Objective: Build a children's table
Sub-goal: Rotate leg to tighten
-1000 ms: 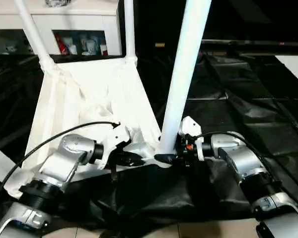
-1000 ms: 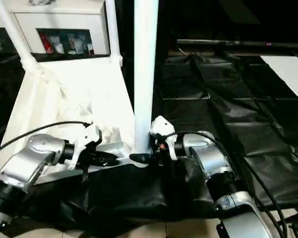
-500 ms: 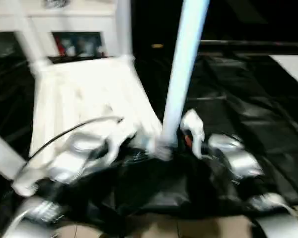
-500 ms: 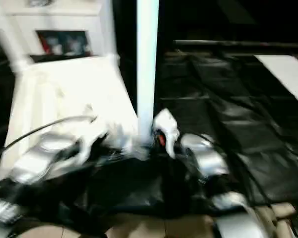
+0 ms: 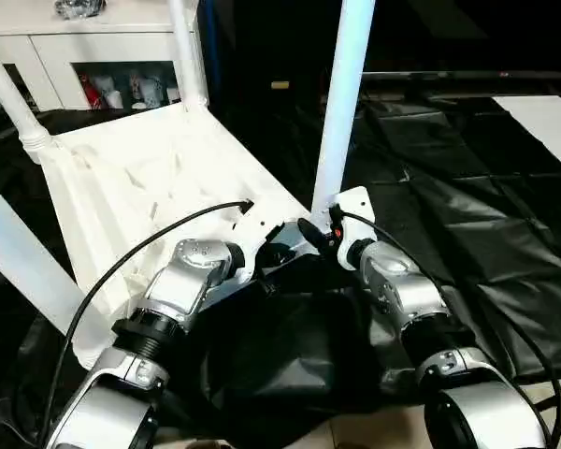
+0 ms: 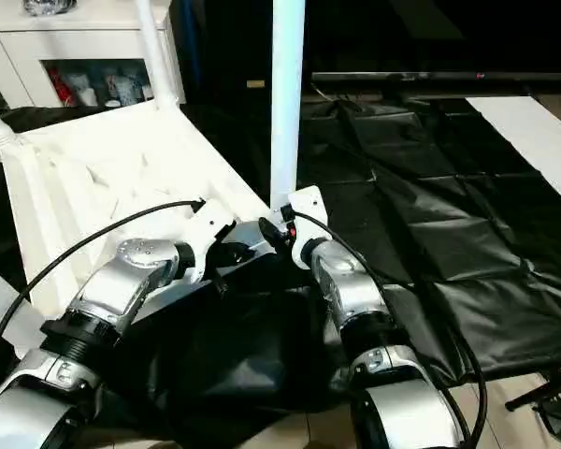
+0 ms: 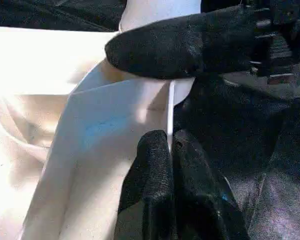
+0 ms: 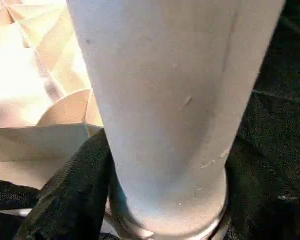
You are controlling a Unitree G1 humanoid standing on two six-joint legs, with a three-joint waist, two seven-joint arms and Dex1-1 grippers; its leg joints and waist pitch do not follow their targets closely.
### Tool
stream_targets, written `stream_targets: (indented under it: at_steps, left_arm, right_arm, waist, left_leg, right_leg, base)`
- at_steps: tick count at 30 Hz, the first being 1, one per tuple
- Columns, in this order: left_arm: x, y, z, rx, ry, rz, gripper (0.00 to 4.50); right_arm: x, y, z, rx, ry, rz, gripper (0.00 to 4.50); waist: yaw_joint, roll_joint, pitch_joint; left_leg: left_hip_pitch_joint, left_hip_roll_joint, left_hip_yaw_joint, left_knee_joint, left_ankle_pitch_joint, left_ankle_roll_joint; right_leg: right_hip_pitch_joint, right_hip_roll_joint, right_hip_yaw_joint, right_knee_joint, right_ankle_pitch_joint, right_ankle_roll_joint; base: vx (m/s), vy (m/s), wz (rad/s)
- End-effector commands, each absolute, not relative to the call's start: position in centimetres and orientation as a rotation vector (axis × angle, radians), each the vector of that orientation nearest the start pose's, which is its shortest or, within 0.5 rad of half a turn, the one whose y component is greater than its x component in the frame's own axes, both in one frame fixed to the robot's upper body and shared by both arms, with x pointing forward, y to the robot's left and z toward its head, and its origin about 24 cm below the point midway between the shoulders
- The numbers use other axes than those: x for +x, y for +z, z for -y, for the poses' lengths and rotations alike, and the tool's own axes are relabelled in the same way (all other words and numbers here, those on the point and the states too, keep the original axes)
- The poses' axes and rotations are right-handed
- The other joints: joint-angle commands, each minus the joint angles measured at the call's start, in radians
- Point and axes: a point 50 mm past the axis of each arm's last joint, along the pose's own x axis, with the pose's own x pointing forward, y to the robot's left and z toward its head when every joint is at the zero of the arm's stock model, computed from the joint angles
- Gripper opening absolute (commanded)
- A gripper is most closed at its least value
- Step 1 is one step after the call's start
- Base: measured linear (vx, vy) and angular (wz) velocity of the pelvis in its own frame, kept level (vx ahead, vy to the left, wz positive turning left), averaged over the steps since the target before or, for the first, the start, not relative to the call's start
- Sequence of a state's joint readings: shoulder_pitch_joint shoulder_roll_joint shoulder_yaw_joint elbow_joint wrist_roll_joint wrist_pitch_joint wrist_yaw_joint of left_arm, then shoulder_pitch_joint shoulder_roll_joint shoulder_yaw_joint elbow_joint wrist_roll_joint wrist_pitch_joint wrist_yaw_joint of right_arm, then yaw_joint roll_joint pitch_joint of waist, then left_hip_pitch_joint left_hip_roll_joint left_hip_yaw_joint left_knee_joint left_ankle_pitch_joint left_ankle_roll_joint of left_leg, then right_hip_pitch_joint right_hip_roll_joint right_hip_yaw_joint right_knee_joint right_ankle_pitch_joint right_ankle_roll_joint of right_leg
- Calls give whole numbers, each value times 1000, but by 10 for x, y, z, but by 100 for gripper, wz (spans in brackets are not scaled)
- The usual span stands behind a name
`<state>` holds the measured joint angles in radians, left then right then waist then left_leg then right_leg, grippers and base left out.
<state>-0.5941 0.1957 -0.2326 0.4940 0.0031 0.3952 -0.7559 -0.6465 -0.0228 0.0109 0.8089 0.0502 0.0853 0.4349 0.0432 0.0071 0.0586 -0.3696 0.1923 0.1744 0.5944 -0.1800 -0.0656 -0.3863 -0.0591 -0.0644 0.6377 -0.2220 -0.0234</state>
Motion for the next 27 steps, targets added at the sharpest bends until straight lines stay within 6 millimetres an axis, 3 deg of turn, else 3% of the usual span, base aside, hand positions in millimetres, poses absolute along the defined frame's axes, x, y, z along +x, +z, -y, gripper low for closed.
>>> stream_targets:
  at_steps: [1,10,15,20,27]
  left_arm:
    - [328,74,-70,202,-1051,-290,0]
    - [313,72,-90,216,-1216,-302,0]
    - [300,74,-109,232,-1347,-337,0]
    - [294,73,-118,243,-1388,-369,0]
    - [284,72,-129,232,-1450,-417,0]
  right_arm:
    - [332,31,45,50,826,-312,358]
    - [327,39,70,-74,1054,-279,375]
    - [319,47,92,-139,1255,-294,375]
    - [315,48,100,-159,1315,-304,375]
    - [309,49,103,-123,1366,-313,314]
  waist:
    - [6,-5,-66]
    - [6,-5,-63]
    - [28,-1,-65]
    - [42,-3,-66]
    - [45,-1,-67]
  left_leg:
    - [4,39,-13,-65,-142,50]
    - [7,42,-11,-66,-155,61]
    - [12,48,-9,-64,-136,78]
    - [10,47,-9,-66,-130,67]
    - [9,47,-9,-65,-115,73]
  right_leg:
    - [51,-86,55,-84,-86,-227]
    - [48,-87,55,-87,-110,-240]
    - [43,-85,55,-80,-64,-248]
    - [45,-86,54,-76,-54,-246]
    - [45,-84,52,-74,-31,-249]
  base:
    - [0,0,0]
    - [0,0,0]
    - [0,0,0]
    - [0,0,0]
    - [0,0,0]
